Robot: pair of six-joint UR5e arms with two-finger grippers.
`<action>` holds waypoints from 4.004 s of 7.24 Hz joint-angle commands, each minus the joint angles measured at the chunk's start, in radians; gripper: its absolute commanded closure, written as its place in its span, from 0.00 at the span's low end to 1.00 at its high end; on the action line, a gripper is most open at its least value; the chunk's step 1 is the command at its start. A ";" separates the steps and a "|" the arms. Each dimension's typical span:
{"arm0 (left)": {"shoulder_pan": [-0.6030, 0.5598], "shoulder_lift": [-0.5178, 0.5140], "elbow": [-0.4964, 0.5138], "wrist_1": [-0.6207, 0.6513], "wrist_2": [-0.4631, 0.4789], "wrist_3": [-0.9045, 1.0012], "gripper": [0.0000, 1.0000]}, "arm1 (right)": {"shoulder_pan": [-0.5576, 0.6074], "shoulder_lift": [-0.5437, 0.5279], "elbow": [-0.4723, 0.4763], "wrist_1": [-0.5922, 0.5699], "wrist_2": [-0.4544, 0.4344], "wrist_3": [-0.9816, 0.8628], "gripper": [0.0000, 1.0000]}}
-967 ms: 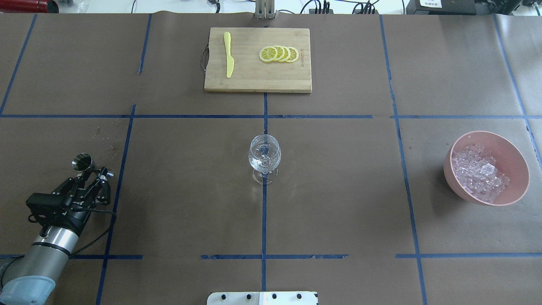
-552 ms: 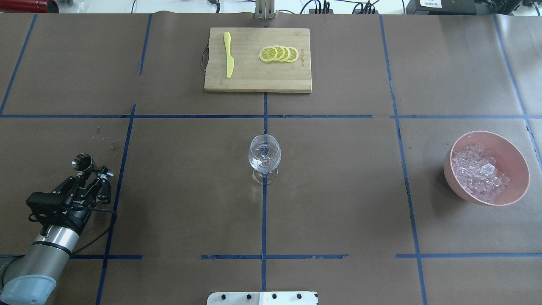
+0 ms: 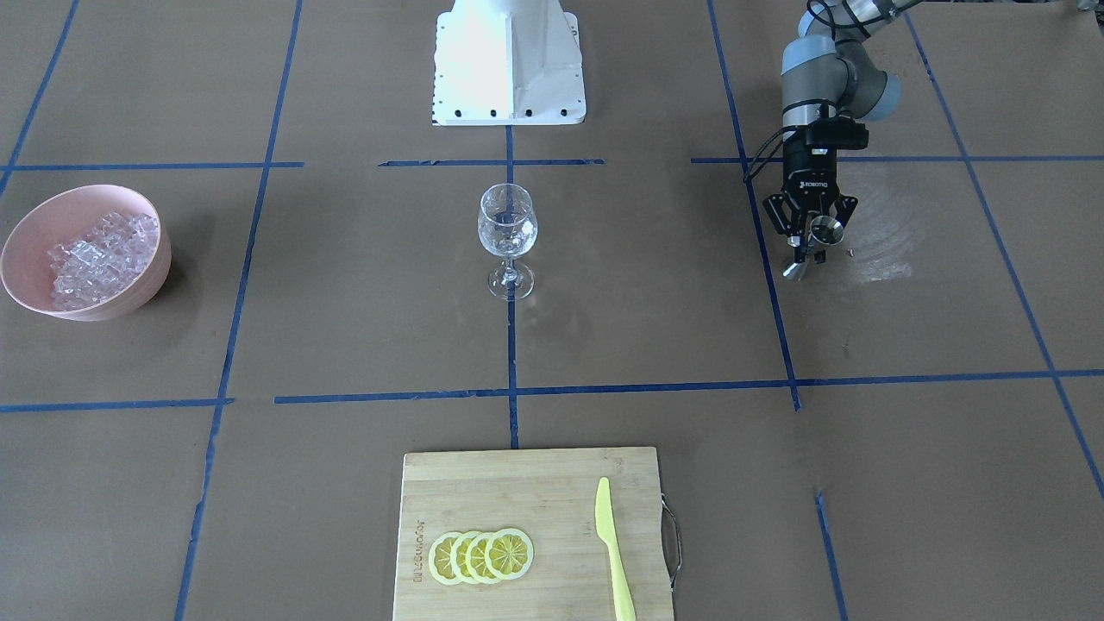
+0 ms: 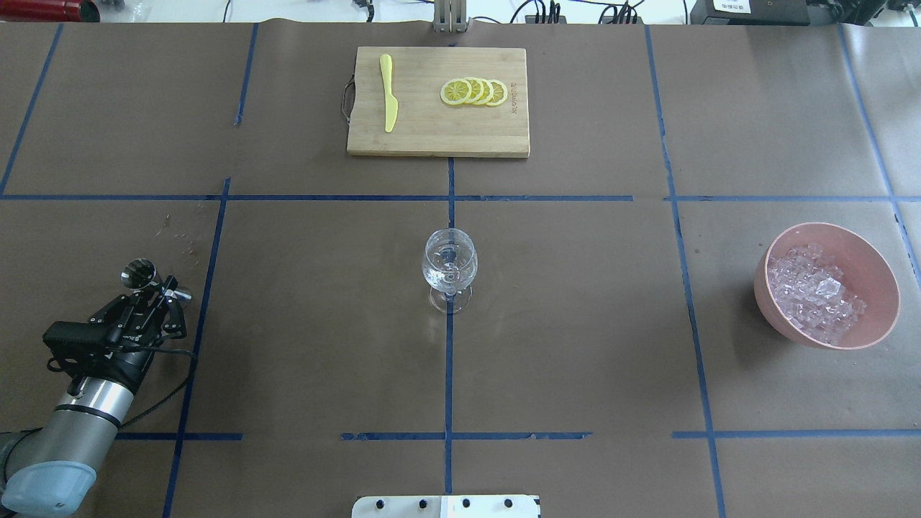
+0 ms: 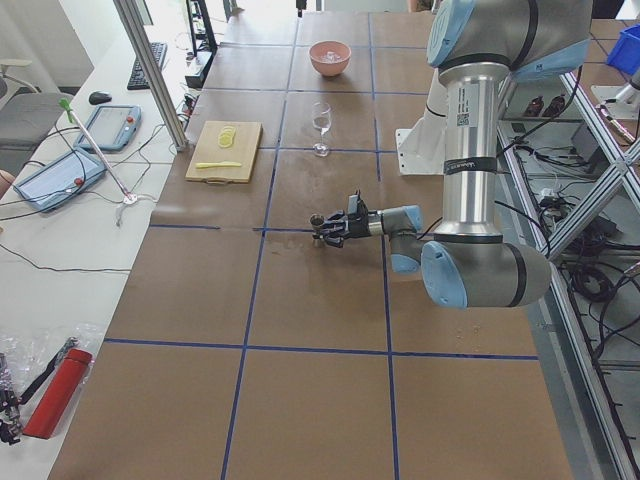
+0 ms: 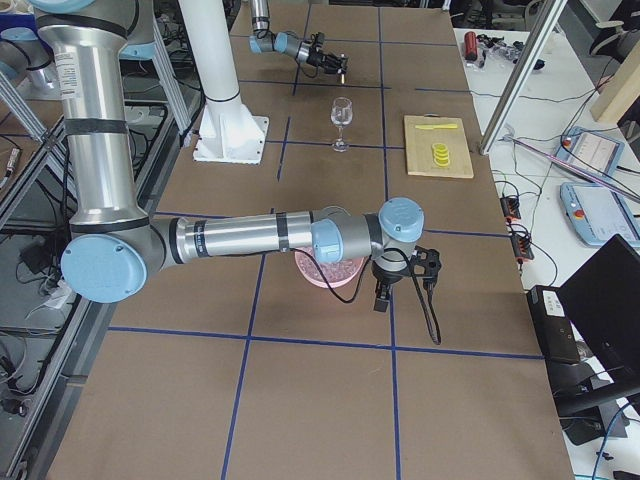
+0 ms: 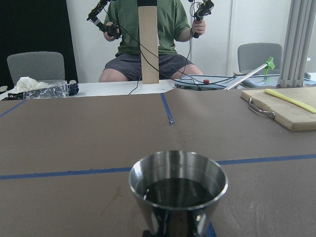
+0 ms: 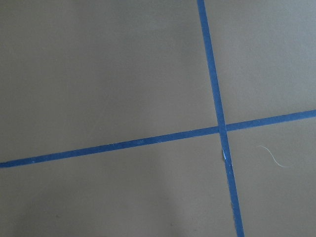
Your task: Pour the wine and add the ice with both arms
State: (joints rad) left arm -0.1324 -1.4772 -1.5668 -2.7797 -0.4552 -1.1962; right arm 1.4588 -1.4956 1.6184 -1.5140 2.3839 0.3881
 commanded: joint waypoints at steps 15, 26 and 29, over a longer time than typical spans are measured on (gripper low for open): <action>-0.019 -0.455 -0.151 0.015 -0.158 0.952 1.00 | 0.000 0.003 0.000 0.000 0.005 0.002 0.00; -0.098 -0.543 -0.309 0.474 -0.444 1.173 1.00 | 0.000 0.001 -0.006 -0.002 0.012 0.003 0.00; -0.119 -0.551 -0.344 0.601 -0.442 1.289 1.00 | 0.000 0.003 -0.005 -0.002 0.012 0.003 0.00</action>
State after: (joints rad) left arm -0.2449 -2.0246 -1.8917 -2.2374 -0.8984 0.0453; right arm 1.4588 -1.4936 1.6136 -1.5156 2.3961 0.3911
